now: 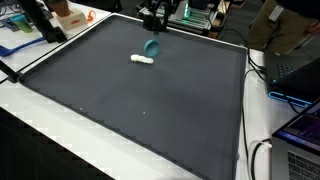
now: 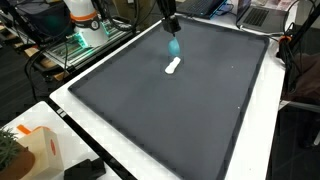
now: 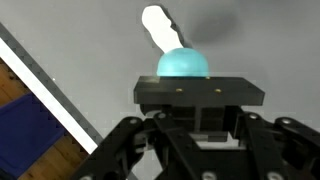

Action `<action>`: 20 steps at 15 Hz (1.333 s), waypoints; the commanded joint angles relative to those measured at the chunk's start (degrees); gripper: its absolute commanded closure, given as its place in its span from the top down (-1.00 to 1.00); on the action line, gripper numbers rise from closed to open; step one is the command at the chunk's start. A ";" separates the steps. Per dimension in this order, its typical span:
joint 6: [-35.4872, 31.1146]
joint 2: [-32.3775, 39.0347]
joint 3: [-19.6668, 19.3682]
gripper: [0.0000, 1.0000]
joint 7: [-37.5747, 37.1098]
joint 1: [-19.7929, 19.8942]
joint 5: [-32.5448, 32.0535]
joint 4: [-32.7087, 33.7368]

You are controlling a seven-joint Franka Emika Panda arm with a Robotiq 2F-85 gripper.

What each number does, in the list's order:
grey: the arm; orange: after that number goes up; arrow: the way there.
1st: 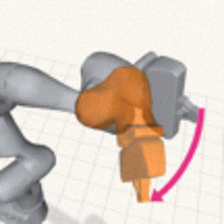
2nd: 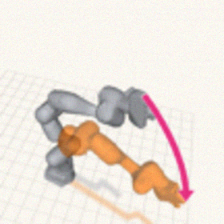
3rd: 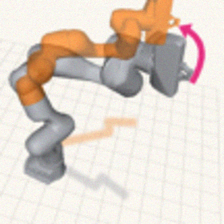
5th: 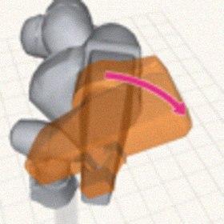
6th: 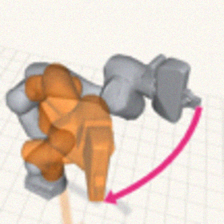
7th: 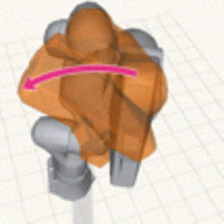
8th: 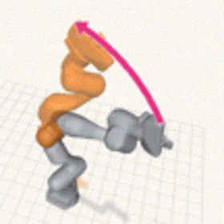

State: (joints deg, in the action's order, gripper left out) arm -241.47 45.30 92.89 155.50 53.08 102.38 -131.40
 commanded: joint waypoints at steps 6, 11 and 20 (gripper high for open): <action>-0.48 2.19 -12.41 -0.45 1.61 -10.87 -1.15 6.05; -0.50 2.20 -20.88 -0.45 1.87 -18.54 2.26 8.83; -0.35 -16.25 -13.86 -0.45 1.42 -10.78 12.50 7.61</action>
State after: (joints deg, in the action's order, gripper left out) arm -241.83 38.52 73.97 155.48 35.46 109.63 -120.07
